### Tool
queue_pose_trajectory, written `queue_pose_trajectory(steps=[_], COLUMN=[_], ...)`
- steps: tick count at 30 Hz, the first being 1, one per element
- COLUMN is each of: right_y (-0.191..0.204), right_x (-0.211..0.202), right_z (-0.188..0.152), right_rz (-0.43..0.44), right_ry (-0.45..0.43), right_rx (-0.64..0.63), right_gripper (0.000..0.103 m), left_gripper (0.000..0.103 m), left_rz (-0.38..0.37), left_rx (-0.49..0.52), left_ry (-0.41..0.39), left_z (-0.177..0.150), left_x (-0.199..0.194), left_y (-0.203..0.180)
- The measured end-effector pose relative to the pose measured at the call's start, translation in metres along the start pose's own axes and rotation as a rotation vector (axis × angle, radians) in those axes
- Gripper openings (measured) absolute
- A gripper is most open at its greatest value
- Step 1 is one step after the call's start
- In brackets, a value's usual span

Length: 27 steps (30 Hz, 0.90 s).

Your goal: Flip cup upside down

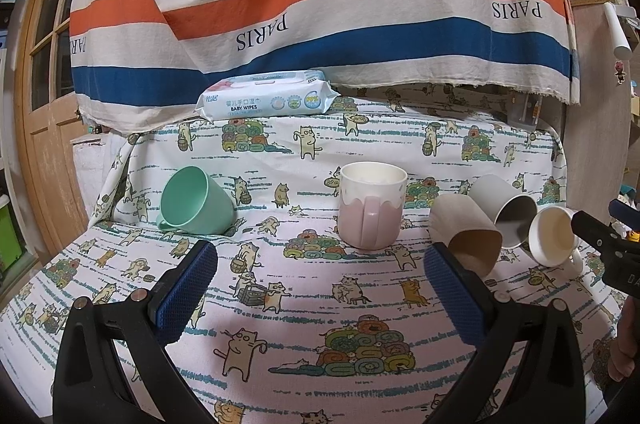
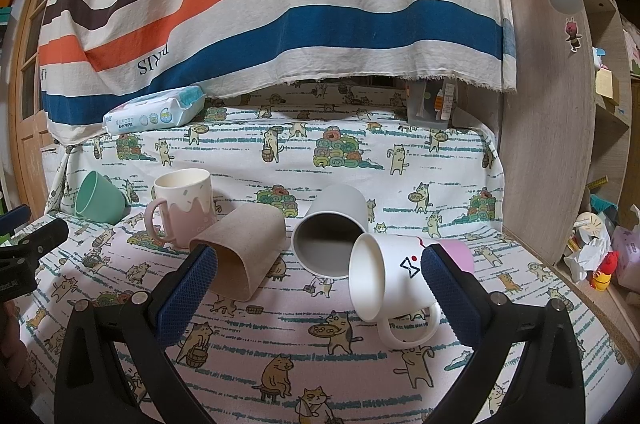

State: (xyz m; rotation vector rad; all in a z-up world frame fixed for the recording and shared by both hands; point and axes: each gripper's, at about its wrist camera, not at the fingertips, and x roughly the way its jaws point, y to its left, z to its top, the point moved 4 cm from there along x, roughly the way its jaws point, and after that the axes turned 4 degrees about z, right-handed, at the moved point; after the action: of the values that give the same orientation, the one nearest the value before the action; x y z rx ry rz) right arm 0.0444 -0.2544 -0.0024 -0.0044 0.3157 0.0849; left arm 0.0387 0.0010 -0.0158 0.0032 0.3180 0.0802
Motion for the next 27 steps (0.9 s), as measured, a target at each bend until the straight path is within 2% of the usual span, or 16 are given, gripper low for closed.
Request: queue_pose_trajectory(steps=[8, 12, 27], right_y=[0.001, 0.0008, 0.0022], right_x=[-0.0006, -0.0009, -0.0016], right_z=[0.0, 0.0002, 0.0007], right_rz=[0.0, 0.004, 0.001], right_ry=[-0.004, -0.006, -0.008], right_rx=[0.0, -0.003, -0.002], right_gripper=[0.102, 0.102, 0.102], left_gripper=[0.103, 0.103, 0.103], left_rz=[0.002, -0.021, -0.003], left_rx=[0.002, 0.016, -0.003], left_ry=[-0.007, -0.015, -0.016], left_z=[0.0005, 0.001, 0.001], left_x=[-0.0015, -0.0036, -0.0025], left_y=[-0.0004, -0.0044, -0.002])
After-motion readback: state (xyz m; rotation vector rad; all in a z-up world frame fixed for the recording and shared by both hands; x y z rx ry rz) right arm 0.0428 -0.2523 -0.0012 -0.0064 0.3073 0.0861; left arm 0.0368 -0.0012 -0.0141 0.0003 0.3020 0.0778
